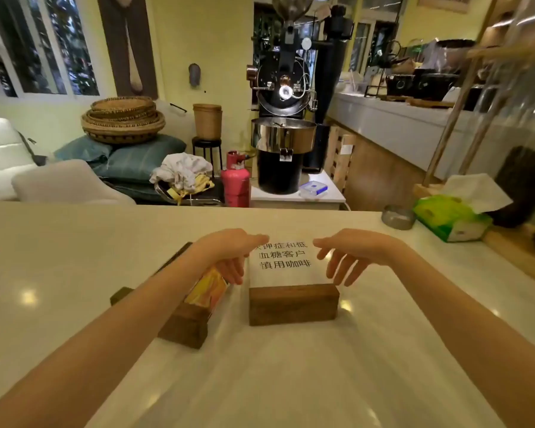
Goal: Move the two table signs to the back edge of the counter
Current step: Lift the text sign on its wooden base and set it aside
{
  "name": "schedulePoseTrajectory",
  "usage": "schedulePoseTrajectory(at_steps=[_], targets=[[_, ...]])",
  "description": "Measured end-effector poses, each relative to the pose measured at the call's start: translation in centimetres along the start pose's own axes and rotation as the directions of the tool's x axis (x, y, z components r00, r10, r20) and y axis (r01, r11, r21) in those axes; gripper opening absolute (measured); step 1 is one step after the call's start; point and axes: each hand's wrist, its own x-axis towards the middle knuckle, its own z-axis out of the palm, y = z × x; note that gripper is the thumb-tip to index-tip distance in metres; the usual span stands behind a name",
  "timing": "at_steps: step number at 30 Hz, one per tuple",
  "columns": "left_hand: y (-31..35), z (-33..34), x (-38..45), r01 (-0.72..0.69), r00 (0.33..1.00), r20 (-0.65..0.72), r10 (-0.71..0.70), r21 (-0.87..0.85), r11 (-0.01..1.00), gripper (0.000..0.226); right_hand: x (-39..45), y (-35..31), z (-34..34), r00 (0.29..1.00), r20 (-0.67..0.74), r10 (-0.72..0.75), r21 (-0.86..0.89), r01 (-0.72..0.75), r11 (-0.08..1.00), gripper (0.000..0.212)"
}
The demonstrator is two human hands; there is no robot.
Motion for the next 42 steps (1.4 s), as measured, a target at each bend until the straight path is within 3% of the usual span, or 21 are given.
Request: schedulePoseTrajectory(at_steps=[4, 9, 13, 17, 23, 26, 33, 42], targets=[[-0.3, 1.3, 0.3, 0.029, 0.999, 0.025, -0.029, 0.003, 1.0, 0.067, 0.2, 1.1, 1.1, 0.998, -0.056, 0.024, 0.129, -0.016, 0.992, 0.048], [-0.8, 2.3, 0.4, -0.051, 0.999, 0.019, 0.051, 0.004, 0.999, 0.054, 1.0, 2.3, 2.4, 0.995, -0.092, 0.04, 0.287, -0.012, 0.958, 0.041], [-1.2, 2.5, 0.0, -0.064, 0.998, 0.022, 0.064, -0.014, 0.998, 0.042, 1.0, 2.7, 3.4, 0.996, -0.089, 0.027, 0.412, 0.011, 0.911, 0.024], [-1.3, 2.5, -0.2, -0.035, 0.999, 0.019, 0.037, -0.069, 0.997, 0.029, 0.6, 2.8, 4.0, 0.992, -0.128, -0.009, 0.421, 0.063, 0.905, 0.012], [-0.9, 2.7, -0.7, -0.085, 0.996, -0.041, 0.082, -0.085, 0.993, 0.035, 0.0, 2.8, 4.2, 0.974, -0.221, -0.05, 0.383, 0.134, 0.914, 0.022], [-0.5, 2.7, -1.2, -0.165, 0.981, -0.115, 0.154, -0.091, 0.982, 0.058, -0.3, 2.8, 4.1, 0.954, -0.289, -0.08, 0.382, 0.192, 0.904, 0.032], [-0.3, 3.0, -1.3, -0.358, 0.883, -0.323, 0.341, 0.009, 0.934, 0.084, -1.1, 3.2, 4.4, 0.852, -0.493, -0.176, 0.385, 0.395, 0.834, 0.038], [-0.9, 4.1, -1.7, -0.494, 0.725, -0.511, 0.462, 0.083, 0.866, 0.073, -1.9, 3.5, 5.7, 0.728, -0.634, -0.261, 0.371, 0.583, 0.723, 0.034]])
